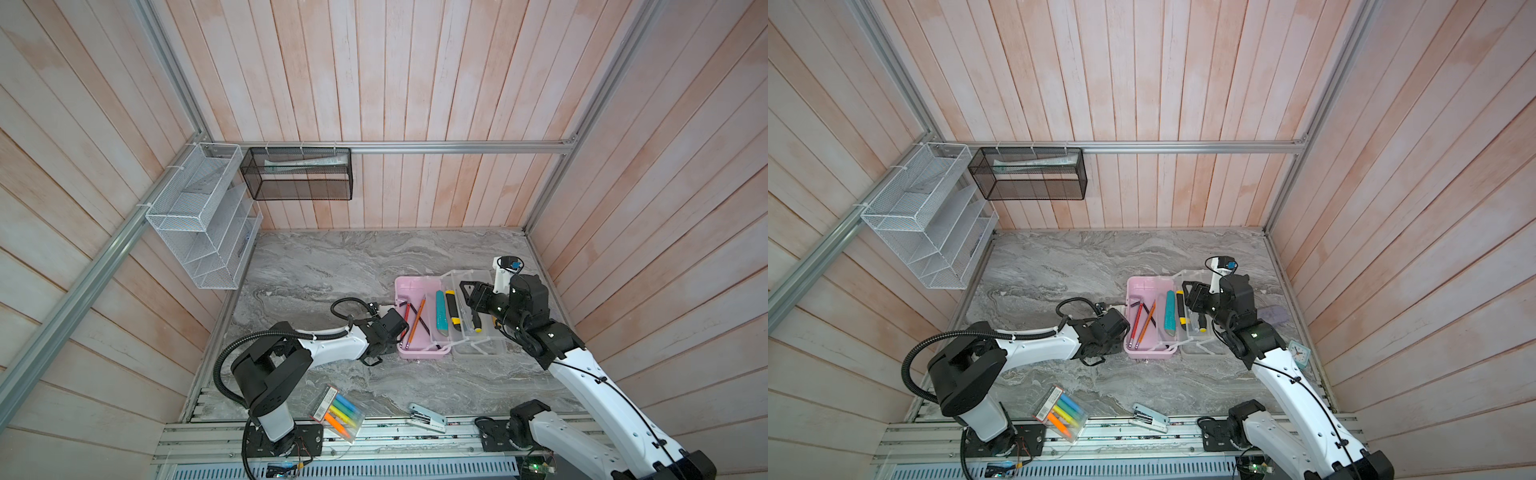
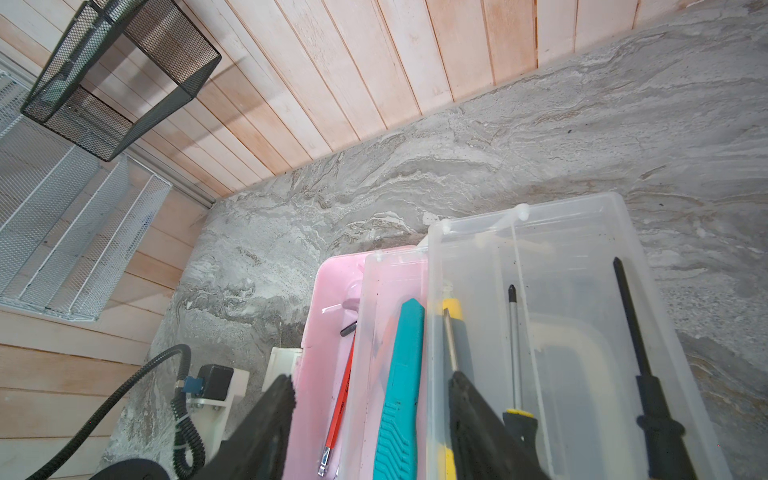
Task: Pack the tool kit
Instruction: 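Grasp the clear-handled screwdriver with the left gripper and lift it, then carry the clear-handled screwdriver into the clear box while the right gripper holds the lid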
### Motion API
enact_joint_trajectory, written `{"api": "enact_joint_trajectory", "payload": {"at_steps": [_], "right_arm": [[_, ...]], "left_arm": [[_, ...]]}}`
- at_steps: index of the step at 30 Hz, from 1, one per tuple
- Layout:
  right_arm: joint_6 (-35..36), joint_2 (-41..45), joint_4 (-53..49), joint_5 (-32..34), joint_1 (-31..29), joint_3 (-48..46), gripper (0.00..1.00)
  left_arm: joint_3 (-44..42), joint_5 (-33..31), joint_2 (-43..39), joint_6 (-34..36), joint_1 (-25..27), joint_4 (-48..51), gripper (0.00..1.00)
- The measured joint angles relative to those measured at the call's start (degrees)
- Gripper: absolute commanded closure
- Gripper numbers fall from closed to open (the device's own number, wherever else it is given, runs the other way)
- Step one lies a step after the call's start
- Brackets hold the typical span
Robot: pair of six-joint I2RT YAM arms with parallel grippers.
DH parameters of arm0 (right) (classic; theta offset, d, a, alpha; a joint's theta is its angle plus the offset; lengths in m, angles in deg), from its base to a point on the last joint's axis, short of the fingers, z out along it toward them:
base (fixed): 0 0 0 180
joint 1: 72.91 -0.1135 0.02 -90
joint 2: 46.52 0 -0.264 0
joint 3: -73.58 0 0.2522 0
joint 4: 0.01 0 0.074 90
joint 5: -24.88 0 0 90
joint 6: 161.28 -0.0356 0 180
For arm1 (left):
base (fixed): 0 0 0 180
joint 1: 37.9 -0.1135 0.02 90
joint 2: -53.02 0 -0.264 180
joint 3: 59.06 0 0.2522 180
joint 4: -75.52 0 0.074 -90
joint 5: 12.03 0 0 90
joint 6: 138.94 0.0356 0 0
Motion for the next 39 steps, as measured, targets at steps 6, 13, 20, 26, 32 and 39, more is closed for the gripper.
{"api": "enact_joint_trajectory", "payload": {"at_steps": [6,13,20,26,32,39], "right_arm": [[-0.07,0.22,0.22,0.0,0.0,-0.22,0.41],[-0.17,0.33,0.66,0.0,0.0,-0.96,0.41],[-0.17,-0.11,1.51,-0.07,0.0,-0.98,0.42],[-0.24,-1.46,1.97,-0.94,0.0,-0.98,0.42],[-1.03,-0.9,1.92,-1.31,0.0,-0.79,0.42],[-1.05,1.73,0.96,0.17,1.79,1.66,0.42]], "left_arm": [[0.04,-0.66,0.42,0.39,-0.33,-0.63,0.75],[0.09,-1.09,0.74,0.24,-0.57,-1.66,0.98],[-2.27,-0.72,-1.03,0.2,-1.55,-3.28,1.0],[-5.2,-0.94,-7.06,0.22,-2.19,2.89,1.0],[-4.07,-1.14,-17.49,0.33,-2.16,9.44,1.0],[6.71,-1.33,-24.24,2.6,-1.31,10.56,1.0]]}}
